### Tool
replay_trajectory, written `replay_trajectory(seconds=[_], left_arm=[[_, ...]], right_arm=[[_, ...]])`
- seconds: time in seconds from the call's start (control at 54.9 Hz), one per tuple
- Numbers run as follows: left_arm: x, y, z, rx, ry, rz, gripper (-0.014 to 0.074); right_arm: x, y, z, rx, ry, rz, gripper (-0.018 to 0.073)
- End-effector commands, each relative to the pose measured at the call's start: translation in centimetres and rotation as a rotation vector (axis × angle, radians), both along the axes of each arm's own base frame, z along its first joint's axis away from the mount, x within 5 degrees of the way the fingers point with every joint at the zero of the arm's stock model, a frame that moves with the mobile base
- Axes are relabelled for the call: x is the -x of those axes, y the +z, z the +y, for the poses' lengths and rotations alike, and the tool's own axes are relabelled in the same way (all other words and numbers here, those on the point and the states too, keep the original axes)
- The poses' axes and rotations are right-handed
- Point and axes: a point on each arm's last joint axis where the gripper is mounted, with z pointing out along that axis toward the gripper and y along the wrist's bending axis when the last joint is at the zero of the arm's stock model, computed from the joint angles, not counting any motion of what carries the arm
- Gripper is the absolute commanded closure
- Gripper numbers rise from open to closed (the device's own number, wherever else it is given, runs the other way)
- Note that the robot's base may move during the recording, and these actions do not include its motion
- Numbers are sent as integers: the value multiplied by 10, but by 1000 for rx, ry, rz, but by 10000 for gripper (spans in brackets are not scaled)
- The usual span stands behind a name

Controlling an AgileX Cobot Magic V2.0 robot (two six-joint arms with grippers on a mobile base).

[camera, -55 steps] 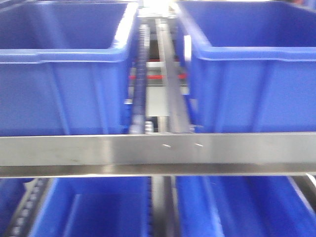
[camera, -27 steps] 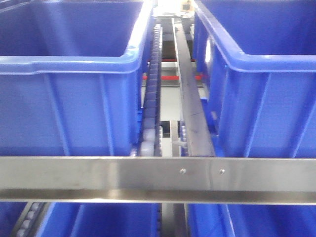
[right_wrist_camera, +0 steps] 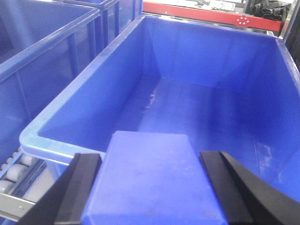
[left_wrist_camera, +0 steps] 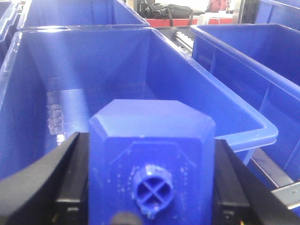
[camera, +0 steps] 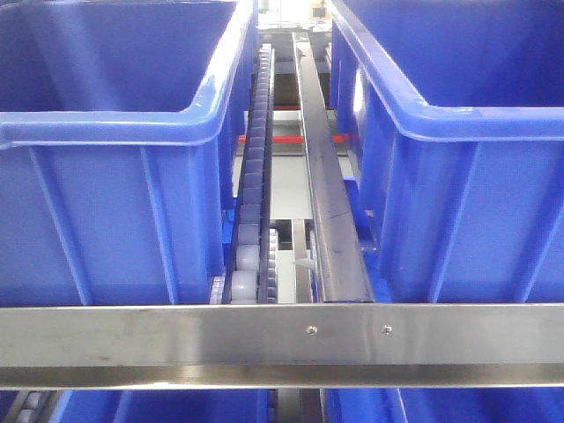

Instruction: Pick and sort blue part to right shelf

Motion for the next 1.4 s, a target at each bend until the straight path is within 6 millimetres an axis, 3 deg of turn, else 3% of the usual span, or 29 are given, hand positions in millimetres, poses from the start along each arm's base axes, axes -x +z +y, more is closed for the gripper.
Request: replay_trajectory(seconds=[0.0,0.692,0.892,1.11,1.22,1.383], left_arm=[[2,17,-1,40,-20,-101,242],[2,19,-1,46,-24,-115,242],[-2,35,-3,51,-29,-104,242],[-42,81,-24,18,-33,4,242],[-77,105,-43,1,-35,85,242],[-141,117,-72,-65,0,272,242]], right_arm=[[0,16,0,-17,0,-105,377],[0,16,0,-17,0,-105,377],[0,16,0,-17,0,-105,377],[0,16,0,-17,0,-105,377],[0,16,0,-17,0,-105,377],[0,16,0,-17,0,-104,377]])
